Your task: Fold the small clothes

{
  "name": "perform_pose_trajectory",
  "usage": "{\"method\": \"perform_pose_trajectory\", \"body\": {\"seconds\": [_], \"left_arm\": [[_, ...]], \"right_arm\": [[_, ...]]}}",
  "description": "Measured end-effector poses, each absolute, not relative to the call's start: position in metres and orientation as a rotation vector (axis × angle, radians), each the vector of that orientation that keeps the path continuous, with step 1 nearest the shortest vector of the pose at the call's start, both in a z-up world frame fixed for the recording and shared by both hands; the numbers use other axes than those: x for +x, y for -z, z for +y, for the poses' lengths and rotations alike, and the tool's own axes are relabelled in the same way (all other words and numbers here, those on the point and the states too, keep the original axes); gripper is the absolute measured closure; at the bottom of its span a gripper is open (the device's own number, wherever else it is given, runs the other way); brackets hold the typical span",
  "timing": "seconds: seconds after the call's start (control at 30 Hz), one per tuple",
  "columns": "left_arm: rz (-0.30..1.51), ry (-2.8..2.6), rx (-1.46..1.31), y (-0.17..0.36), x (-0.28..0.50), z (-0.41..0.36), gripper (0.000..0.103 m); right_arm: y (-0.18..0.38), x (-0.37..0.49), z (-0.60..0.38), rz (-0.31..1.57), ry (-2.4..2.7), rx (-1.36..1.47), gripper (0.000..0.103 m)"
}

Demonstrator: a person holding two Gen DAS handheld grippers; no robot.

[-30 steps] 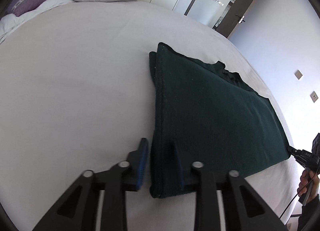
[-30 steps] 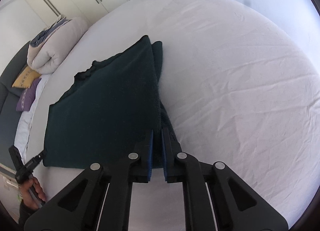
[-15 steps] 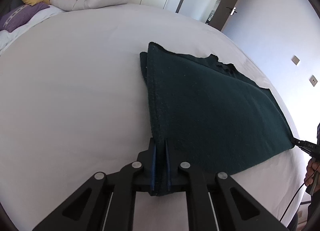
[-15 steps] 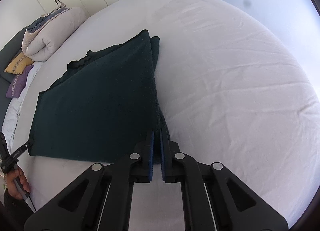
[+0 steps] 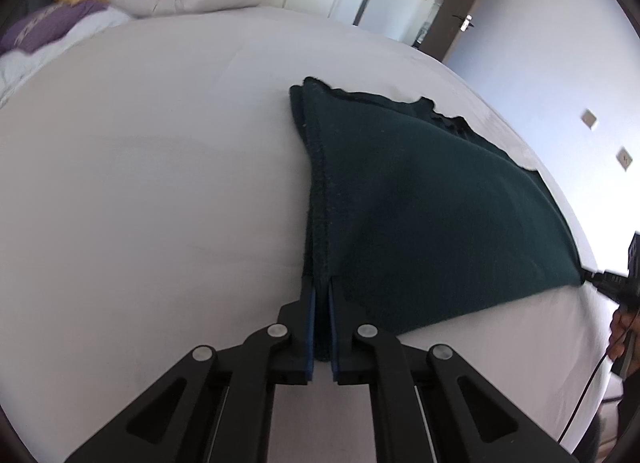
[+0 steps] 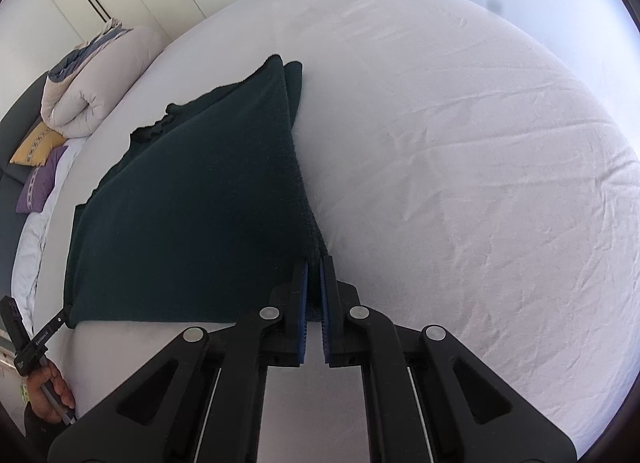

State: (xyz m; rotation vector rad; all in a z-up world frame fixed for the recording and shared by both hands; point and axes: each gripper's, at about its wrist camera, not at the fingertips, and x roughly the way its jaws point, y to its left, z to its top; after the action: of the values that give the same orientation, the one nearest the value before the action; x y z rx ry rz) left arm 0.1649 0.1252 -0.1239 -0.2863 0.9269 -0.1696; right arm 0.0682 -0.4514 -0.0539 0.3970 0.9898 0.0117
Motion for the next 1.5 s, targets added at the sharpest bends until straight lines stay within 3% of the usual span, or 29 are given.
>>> {"method": "perform_pose_trajectory", "body": {"seconds": [0.23, 0.27, 0.3, 0.33, 0.37, 0.4, 0.47, 0.5, 0.57, 0.73, 0.87, 1.0, 1.03, 1.1, 1.17, 1.33, 1.5], "left_arm": [[0.936, 0.177, -0.278, 0.124, 0.167, 0.122, 0.096], [0.938, 0.178, -0.283, 0.122, 0.166, 0.123, 0.089], [0.948, 0.170, -0.288, 0.120, 0.164, 0.125, 0.073], [0.961, 0.147, -0.282, 0.116, 0.161, 0.128, 0.067], [0.953, 0.129, -0.280, 0.111, 0.157, 0.131, 0.062], [0.926, 0.105, -0.281, 0.100, 0.152, 0.135, 0.062], [0.879, 0.083, -0.265, 0.079, 0.150, 0.137, 0.061], [0.847, 0.088, -0.251, 0.065, 0.153, 0.133, 0.054], [0.801, 0.125, -0.223, 0.045, 0.167, 0.118, 0.045], [0.738, 0.253, -0.124, 0.025, 0.242, 0.049, 0.042], [0.816, 0.263, -0.084, 0.056, 0.308, 0.009, 0.042], [0.932, 0.186, -0.138, 0.115, 0.348, 0.017, 0.041], [0.899, 0.209, -0.192, 0.121, 0.347, 0.025, 0.040], [0.889, 0.222, -0.208, 0.120, 0.346, 0.028, 0.040], [0.883, 0.221, -0.183, 0.121, 0.346, 0.025, 0.040], [0.858, 0.216, -0.158, 0.123, 0.344, 0.023, 0.038], [0.844, 0.215, -0.151, 0.125, 0.339, 0.018, 0.037]], "right_arm": [[0.061, 0.074, -0.456, 0.995, -0.010, 0.407, 0.094], [0.060, 0.074, -0.457, 0.995, -0.008, 0.422, 0.092], [0.059, 0.073, -0.459, 0.995, -0.006, 0.434, 0.087], [0.056, 0.070, -0.460, 0.993, 0.004, 0.438, 0.083], [0.050, 0.066, -0.462, 0.982, 0.024, 0.436, 0.071], [0.042, 0.060, -0.465, 0.950, 0.050, 0.434, 0.057], [0.024, 0.049, -0.471, 0.870, 0.093, 0.437, 0.044], [0.015, 0.046, -0.473, 0.836, 0.115, 0.441, 0.044], [-0.003, 0.048, -0.470, 0.789, 0.077, 0.483, 0.044], [-0.015, 0.106, -0.408, 0.765, -0.264, 0.608, 0.045], [0.009, 0.175, -0.354, 0.806, -0.408, 0.711, 0.045], [0.047, 0.232, -0.321, 0.901, -0.487, 0.807, 0.045], [0.062, 0.243, -0.323, 0.924, -0.441, 0.821, 0.048], [0.078, 0.252, -0.334, 0.915, -0.413, 0.859, 0.084], [0.093, 0.249, -0.364, 0.867, -0.410, 0.968, 0.093], [0.109, 0.205, -0.450, 0.711, -0.191, 1.087, 0.097], [0.082, 0.159, -0.490, 0.645, 0.045, 1.053, 0.088]]}}
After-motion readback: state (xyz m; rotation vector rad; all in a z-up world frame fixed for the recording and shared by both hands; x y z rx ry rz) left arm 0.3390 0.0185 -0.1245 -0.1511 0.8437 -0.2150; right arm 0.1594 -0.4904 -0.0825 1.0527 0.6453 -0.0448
